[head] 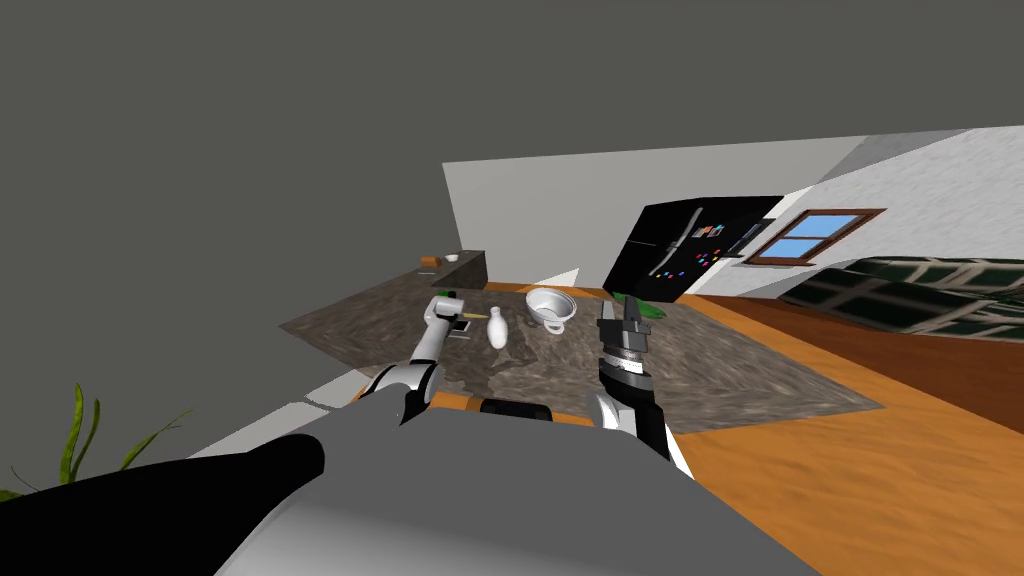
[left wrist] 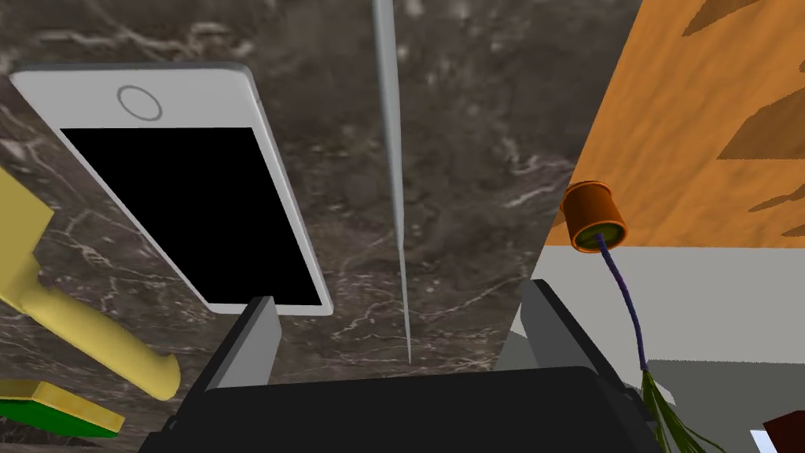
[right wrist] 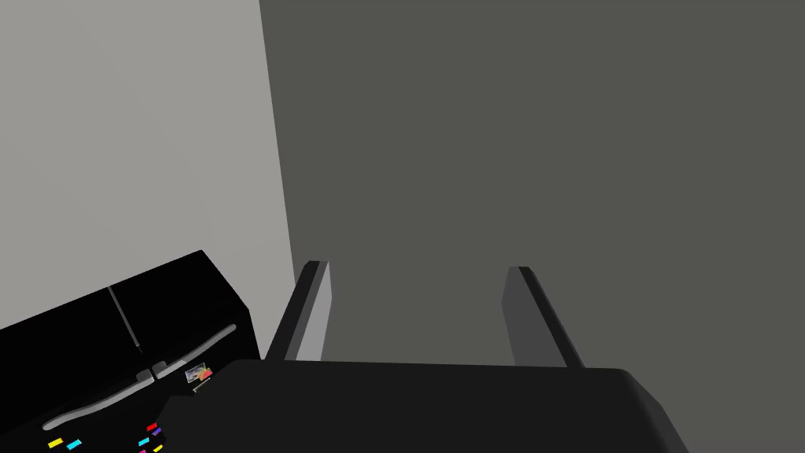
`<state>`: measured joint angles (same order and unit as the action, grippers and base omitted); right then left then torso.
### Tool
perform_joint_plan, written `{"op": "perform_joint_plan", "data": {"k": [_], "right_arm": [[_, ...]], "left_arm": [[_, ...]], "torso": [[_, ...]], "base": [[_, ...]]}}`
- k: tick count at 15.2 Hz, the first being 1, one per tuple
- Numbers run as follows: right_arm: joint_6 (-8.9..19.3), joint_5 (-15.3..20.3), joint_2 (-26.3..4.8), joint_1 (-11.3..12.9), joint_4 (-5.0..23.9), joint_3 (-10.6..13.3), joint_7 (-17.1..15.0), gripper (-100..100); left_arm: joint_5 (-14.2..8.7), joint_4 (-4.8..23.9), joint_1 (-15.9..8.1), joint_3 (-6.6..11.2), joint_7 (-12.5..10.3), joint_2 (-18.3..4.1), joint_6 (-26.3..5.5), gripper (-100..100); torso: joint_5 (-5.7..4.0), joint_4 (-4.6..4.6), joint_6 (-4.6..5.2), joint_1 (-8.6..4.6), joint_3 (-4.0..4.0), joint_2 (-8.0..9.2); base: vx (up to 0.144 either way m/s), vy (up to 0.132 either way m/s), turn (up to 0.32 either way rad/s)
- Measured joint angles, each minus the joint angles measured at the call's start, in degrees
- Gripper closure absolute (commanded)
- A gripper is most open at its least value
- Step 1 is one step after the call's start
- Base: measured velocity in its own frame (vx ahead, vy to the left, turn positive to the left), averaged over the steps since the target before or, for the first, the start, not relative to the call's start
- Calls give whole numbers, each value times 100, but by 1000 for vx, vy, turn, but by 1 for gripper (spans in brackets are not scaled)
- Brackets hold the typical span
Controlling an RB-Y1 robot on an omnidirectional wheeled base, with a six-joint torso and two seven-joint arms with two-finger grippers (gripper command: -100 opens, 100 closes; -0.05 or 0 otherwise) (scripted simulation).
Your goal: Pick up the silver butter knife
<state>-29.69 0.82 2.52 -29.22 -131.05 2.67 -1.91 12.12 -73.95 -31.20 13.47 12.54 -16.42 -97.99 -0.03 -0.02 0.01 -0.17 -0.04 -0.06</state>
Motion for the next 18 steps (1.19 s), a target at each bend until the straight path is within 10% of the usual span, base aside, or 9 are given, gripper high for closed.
{"op": "perform_joint_plan", "data": {"k": [8, 9, 18], "right_arm": [[0, 0, 0, 0, 0, -1, 0, 0], [0, 0, 0, 0, 0, -1, 0, 0], [0, 0, 0, 0, 0, 0, 0, 0]], "left_arm": [[-17, 332, 54, -23, -19, 37, 139, -100], [-18, 351, 59, -24, -26, 38, 173, 100], [5, 132, -35, -3, 34, 15, -118, 100]], "torso": [[3, 1, -3, 16, 4, 8], [3, 2, -4, 16, 4, 8], [12, 7, -7, 22, 11, 16]], "base": [[2, 3, -8], [0, 0, 0], [-2, -3, 8]]}}
